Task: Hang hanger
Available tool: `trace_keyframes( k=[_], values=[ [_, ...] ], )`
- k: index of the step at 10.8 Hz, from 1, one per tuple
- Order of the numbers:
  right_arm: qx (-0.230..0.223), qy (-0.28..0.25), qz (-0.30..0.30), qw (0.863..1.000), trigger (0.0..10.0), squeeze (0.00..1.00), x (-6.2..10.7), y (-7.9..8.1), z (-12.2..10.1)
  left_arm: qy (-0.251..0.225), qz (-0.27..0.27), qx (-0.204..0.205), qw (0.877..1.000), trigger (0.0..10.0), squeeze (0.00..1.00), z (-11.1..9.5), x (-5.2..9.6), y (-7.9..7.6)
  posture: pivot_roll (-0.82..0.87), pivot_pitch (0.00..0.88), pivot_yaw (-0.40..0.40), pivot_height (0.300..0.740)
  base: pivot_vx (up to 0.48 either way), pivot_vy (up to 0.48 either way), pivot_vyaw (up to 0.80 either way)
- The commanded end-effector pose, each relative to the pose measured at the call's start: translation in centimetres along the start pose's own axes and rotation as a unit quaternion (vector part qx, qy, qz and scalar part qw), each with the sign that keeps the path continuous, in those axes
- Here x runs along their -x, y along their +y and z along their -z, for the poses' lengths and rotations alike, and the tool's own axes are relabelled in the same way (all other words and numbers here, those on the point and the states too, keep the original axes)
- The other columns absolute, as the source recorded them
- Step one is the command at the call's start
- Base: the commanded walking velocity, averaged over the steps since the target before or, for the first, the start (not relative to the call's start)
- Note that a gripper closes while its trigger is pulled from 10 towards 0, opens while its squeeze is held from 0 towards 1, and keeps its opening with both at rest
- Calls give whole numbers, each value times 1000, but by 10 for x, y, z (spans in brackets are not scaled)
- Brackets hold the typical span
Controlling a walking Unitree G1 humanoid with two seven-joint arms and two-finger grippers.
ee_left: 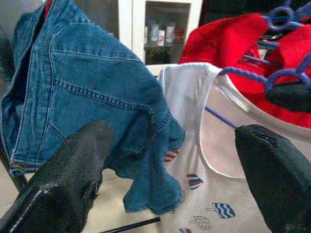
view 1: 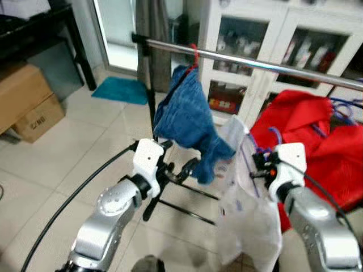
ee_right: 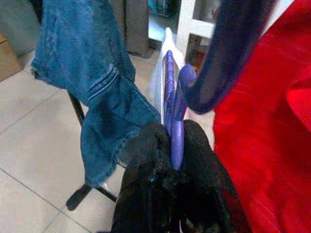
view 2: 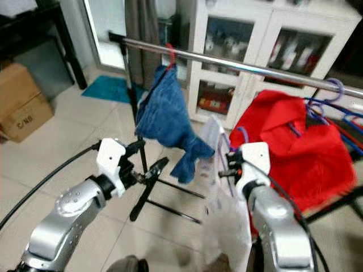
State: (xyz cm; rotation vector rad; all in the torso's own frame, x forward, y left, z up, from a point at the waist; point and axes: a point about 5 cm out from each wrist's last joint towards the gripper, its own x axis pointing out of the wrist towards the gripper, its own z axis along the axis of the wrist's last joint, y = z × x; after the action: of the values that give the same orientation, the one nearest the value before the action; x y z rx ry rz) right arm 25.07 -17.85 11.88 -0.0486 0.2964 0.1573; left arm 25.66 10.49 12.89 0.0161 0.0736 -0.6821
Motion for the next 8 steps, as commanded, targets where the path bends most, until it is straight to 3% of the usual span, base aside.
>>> trace_keyframes(
  k=[1, 8],
  values=[
    [9, -20, 4, 1000, 10000, 0, 1, -1, -6, -1, -4, -2, 1000, 10000, 0, -1, 1, 0, 76, 0, -12, 740, -240, 0, 0],
    [6, -18, 0, 1000, 10000, 0, -1, -2, -6, 0, 1, -3, 1000, 10000, 0, -2, -1, -1, 73, 0, -5, 740, -34, 0, 0]
  ],
)
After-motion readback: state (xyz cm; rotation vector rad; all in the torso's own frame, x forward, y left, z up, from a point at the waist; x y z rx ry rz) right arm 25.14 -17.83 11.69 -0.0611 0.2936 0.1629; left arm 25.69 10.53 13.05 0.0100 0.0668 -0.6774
